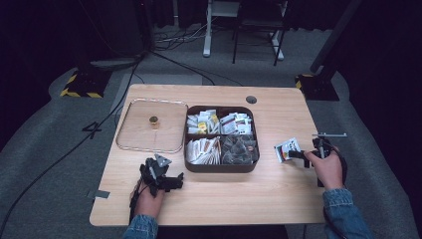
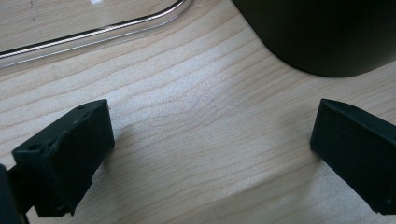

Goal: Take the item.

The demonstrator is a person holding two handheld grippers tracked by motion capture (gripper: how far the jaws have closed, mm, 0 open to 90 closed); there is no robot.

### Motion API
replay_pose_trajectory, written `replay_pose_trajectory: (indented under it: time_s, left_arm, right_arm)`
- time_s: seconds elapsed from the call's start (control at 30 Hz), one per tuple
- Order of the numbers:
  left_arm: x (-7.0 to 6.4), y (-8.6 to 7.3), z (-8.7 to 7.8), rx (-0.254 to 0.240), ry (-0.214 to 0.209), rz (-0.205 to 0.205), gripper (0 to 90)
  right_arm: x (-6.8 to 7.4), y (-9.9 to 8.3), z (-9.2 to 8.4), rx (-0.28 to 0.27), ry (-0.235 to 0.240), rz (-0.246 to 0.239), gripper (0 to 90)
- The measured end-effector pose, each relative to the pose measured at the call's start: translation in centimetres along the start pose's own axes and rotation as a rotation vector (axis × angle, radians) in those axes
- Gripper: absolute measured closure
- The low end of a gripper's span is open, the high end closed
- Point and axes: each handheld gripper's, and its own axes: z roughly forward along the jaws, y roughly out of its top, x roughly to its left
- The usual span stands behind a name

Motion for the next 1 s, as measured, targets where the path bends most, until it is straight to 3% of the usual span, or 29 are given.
replay_pose_trajectory:
  time_s: [0.2,0.37,0.5,0.77,1.0]
  left_arm:
    - [0.0,0.0,0.0,0.000,-0.001,-0.001,0.0]
    - [0.0,0.0,0.0,0.000,0.000,0.001,0.0]
    - [0.0,0.0,0.0,0.000,0.000,0.001,0.0]
    - [0.0,0.0,0.0,0.000,0.000,0.001,0.0]
    - [0.0,0.0,0.0,0.000,0.001,0.000,0.0]
  right_arm:
    - [-0.5,0.1,-0.6,-0.053,-0.073,-0.028,52.7]
    - [-0.8,0.2,-1.0,-0.084,-0.073,-0.025,51.8]
    - [-0.4,0.3,-1.4,-0.103,-0.063,-0.035,51.8]
    - [1.7,0.1,-3.5,-0.154,0.001,-0.137,49.8]
    - [3.6,-0.3,-4.6,-0.174,0.046,-0.193,47.8]
